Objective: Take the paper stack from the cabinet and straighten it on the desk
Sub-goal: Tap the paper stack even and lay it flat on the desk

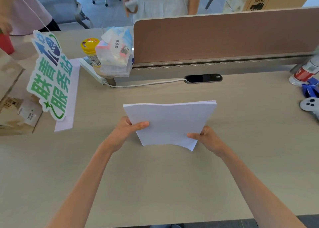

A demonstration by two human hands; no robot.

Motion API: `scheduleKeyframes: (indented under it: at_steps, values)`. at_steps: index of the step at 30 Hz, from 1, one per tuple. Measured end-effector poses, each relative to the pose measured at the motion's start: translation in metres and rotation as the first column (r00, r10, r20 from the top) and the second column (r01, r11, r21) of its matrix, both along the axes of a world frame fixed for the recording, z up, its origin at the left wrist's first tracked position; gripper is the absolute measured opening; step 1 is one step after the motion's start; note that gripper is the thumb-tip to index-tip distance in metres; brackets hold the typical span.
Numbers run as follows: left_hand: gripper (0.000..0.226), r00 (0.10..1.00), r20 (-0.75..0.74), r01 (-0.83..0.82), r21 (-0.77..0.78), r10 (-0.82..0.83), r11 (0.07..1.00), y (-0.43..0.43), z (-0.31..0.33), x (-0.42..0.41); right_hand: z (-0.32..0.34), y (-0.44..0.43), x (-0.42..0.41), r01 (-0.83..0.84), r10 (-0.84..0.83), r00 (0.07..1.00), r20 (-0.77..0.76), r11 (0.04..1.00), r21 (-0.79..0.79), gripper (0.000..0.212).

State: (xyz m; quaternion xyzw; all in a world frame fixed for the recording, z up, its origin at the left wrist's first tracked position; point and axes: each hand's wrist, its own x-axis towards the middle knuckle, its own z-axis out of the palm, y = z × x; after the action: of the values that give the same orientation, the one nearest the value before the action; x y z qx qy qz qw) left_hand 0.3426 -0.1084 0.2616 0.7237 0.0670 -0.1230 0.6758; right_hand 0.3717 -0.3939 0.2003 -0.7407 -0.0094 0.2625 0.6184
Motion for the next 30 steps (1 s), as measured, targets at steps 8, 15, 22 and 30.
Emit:
scheduleKeyframes:
  at_steps: [8,15,22,30]
  values:
    - [0.023,0.994,-0.080,-0.075,-0.052,0.071,0.996,0.031,-0.010,0.026,0.007,0.022,0.018,-0.099,0.105,0.989,-0.106,0.993,0.058,0.016]
    - [0.024,0.948,-0.262,-0.199,-0.051,0.180,0.979,0.071,-0.064,0.055,-0.019,0.068,0.031,-0.076,0.082,0.975,-0.206,0.997,0.034,0.022]
    - [0.041,0.918,-0.361,-0.155,0.053,0.164,0.986,0.105,-0.117,0.088,-0.057,0.117,0.041,-0.011,-0.018,0.993,-0.119,0.972,-0.233,0.011]
    - [0.031,0.932,-0.238,-0.232,0.187,0.273,0.955,0.104,-0.149,0.114,-0.074,0.135,0.052,0.015,-0.012,1.000,0.009,0.819,-0.574,0.026]
